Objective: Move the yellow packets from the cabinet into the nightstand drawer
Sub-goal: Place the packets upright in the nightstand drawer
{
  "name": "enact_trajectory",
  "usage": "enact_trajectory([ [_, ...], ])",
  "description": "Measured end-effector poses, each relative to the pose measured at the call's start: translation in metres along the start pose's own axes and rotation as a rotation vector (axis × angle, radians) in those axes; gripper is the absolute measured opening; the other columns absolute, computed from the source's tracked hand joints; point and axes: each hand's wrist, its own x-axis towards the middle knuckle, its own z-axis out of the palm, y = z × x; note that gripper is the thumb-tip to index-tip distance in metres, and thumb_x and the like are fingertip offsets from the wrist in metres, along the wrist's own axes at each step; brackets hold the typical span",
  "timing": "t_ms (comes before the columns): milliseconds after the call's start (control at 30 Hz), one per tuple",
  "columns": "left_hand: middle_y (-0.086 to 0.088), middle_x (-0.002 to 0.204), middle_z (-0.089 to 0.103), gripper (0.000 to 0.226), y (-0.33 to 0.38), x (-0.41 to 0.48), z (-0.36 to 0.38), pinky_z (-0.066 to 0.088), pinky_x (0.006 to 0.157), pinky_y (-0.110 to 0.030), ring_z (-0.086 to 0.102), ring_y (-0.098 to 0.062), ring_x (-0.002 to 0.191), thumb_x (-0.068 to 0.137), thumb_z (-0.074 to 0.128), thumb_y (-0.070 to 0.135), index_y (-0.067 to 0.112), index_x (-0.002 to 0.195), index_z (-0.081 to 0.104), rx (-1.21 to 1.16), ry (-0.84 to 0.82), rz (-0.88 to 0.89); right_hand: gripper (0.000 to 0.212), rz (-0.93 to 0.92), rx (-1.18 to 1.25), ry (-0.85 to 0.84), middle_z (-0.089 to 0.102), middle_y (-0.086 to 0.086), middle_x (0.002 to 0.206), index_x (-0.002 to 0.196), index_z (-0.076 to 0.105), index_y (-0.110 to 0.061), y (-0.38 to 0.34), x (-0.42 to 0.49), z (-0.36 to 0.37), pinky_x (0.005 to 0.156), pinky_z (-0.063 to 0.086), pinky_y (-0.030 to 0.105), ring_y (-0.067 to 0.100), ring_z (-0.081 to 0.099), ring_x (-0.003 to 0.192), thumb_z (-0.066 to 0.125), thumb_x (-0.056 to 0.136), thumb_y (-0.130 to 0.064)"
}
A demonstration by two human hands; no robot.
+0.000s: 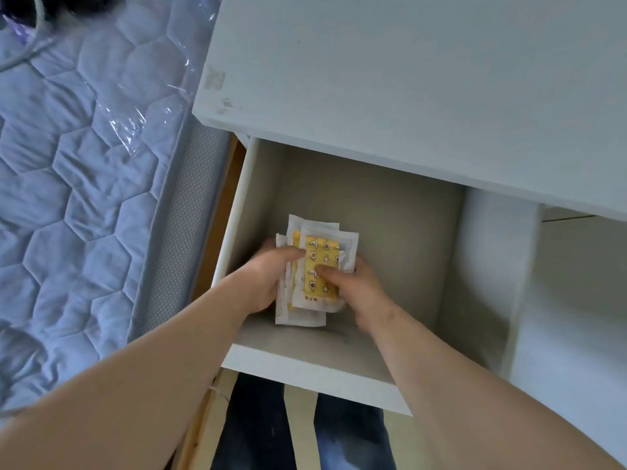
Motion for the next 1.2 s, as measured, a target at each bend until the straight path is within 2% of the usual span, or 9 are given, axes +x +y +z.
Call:
enact_trajectory([
  [133,-0.014,0.108,0.067,0.029,-0.007,0.019,0.0,0.049,0.095,-0.049,0.063,-0.031,0.102,0.092,0.044,0.002,0.015,0.114,0.058,0.31,-0.011,0.087,0.027,0.001,-0.047,0.024,0.066,0.002,0.106,0.109,0.06,-0.017,0.013,0.015,-0.008,0.083,0.049,0.03,0.019,0.063,0.098,0.065,0.085,-0.005],
  [267,-0.011,0.093,0.067,0.02,-0.01,0.032,0.002,0.05,0.075,-0.032,0.062,-0.024,0.084,0.093,0.045,0.011,0.014,0.081,0.06,0.623,0.208,0.203,0.025,0.047,-0.105,0.11,0.065,0.003,0.107,0.113,0.06,-0.011,0.019,0.025,-0.018,0.076,0.049,0.026,0.019,0.061,0.093,0.059,0.089,-0.003],
  [467,-0.007,0.094,0.064,0.018,-0.015,0.047,-0.001,0.04,0.056,-0.025,0.062,-0.025,0.088,0.092,0.043,0.01,0.008,0.097,0.06,0.816,0.389,0.21,0.019,0.061,-0.434,0.274,0.066,0.011,0.111,0.102,0.063,-0.012,0.015,0.032,-0.03,0.075,0.045,0.026,0.028,0.062,0.1,0.048,0.092,-0.008],
  [600,-0.01,0.124,0.054,0.036,-0.015,0.039,0.011,0.044,0.082,-0.036,0.051,-0.03,0.115,0.091,0.046,0.013,0.012,0.127,0.044,1.04,0.429,0.264,0.021,0.063,-0.627,0.352,0.061,0.011,0.114,0.108,0.054,-0.012,0.015,0.032,-0.037,0.084,0.051,0.038,0.031,0.059,0.102,0.053,0.088,-0.016],
  [667,-0.01,0.143,0.036,0.054,-0.012,0.033,0.016,0.037,0.1,-0.038,0.033,-0.03,0.132,0.09,0.05,0.016,0.015,0.141,0.029,1.219,0.431,0.379,0.039,-0.055,-0.729,0.42,0.05,0.013,0.127,0.121,0.047,-0.012,0.012,0.031,-0.039,0.093,0.046,0.043,0.033,0.05,0.114,0.059,0.085,-0.02],
  [833,0.008,0.157,-0.005,0.081,-0.002,0.042,0.024,0.01,0.115,-0.049,-0.006,-0.024,0.145,0.088,0.056,0.036,0.033,0.149,0.003,1.522,0.17,0.585,0.085,-0.229,-1.023,0.196,0.019,0.002,0.147,0.146,0.02,-0.035,-0.004,0.034,-0.037,0.104,0.037,0.041,0.029,0.026,0.131,0.07,0.078,-0.028],
  [900,0.009,0.156,-0.003,0.088,-0.001,0.047,0.025,0.01,0.113,-0.055,-0.005,-0.023,0.144,0.083,0.06,0.047,0.036,0.148,0.002,1.636,0.077,0.523,0.082,-0.213,-1.059,0.142,0.021,0.001,0.143,0.145,0.024,-0.036,-0.003,0.036,-0.037,0.099,0.043,0.039,0.028,0.029,0.128,0.07,0.078,-0.023],
  [1033,0.005,0.151,0.012,0.086,-0.004,0.048,0.02,0.011,0.109,-0.059,0.013,-0.025,0.137,0.077,0.064,0.053,0.041,0.145,0.012,1.824,0.126,0.513,0.073,-0.18,-1.022,0.126,0.027,0.005,0.134,0.139,0.034,-0.034,0.007,0.032,-0.033,0.095,0.042,0.033,0.029,0.039,0.119,0.069,0.078,-0.016],
  [1200,0.001,0.144,0.024,0.073,-0.002,0.041,0.011,0.022,0.106,-0.043,0.025,-0.027,0.129,0.08,0.064,0.036,0.043,0.141,0.024,1.805,0.139,0.494,0.063,-0.161,-0.927,0.16,0.031,0.005,0.129,0.131,0.043,-0.03,0.016,0.032,-0.017,0.095,0.044,0.03,0.033,0.05,0.112,0.066,0.077,-0.007],
])
